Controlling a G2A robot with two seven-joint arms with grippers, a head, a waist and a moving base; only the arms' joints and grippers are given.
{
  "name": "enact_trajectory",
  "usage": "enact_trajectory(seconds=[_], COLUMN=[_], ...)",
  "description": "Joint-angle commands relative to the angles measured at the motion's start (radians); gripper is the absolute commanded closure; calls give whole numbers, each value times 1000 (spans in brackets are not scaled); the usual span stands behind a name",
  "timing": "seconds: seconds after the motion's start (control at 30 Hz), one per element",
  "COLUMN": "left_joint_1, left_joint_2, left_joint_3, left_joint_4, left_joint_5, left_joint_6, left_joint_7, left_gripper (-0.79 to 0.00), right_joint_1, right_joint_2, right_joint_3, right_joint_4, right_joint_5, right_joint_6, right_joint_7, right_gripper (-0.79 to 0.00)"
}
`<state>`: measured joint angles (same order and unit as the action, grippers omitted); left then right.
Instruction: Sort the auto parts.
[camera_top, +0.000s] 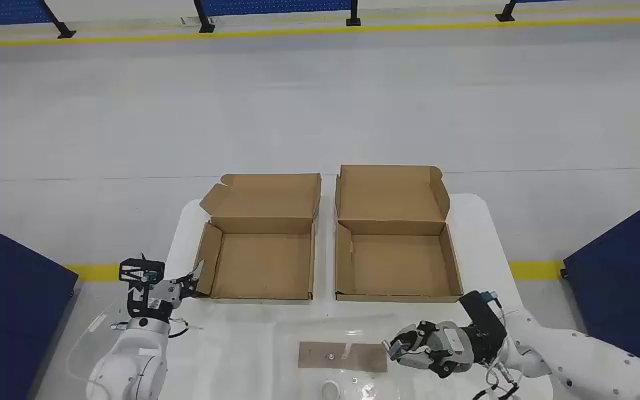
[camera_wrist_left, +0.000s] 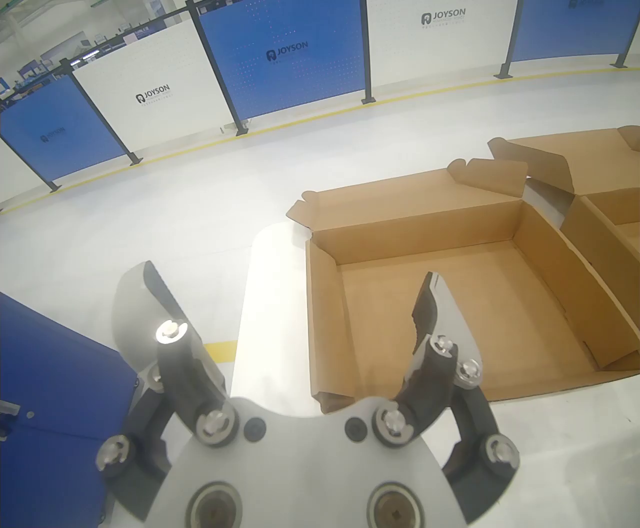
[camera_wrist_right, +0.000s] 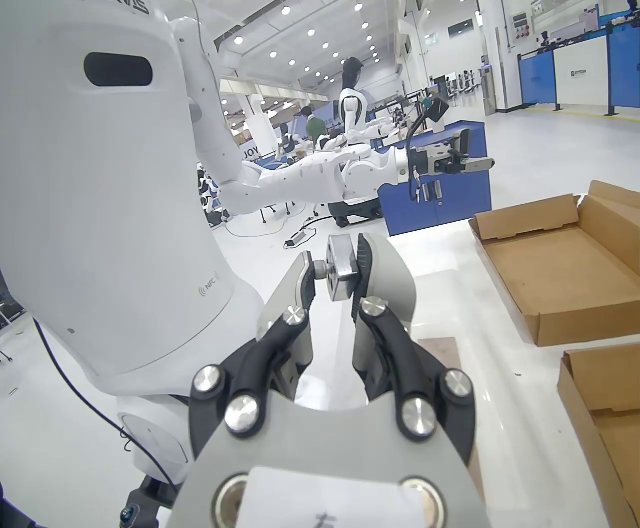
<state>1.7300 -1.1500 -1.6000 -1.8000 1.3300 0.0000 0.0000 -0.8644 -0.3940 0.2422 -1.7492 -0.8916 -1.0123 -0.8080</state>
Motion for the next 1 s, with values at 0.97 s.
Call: enact_trajectory(seconds=[0.97], left_joint_1=[0], left_joint_2=[0], left_joint_3=[0], left_joint_4=[0], left_joint_5=[0], left_joint_6=[0], left_joint_7=[0], left_gripper=[-785], right_joint_1=[137], right_joint_2=[-22], right_joint_3=[-72], right_joint_4=[-97], right_joint_5=[469], right_joint_6=[0], right_joint_7=[185], right_gripper=[0])
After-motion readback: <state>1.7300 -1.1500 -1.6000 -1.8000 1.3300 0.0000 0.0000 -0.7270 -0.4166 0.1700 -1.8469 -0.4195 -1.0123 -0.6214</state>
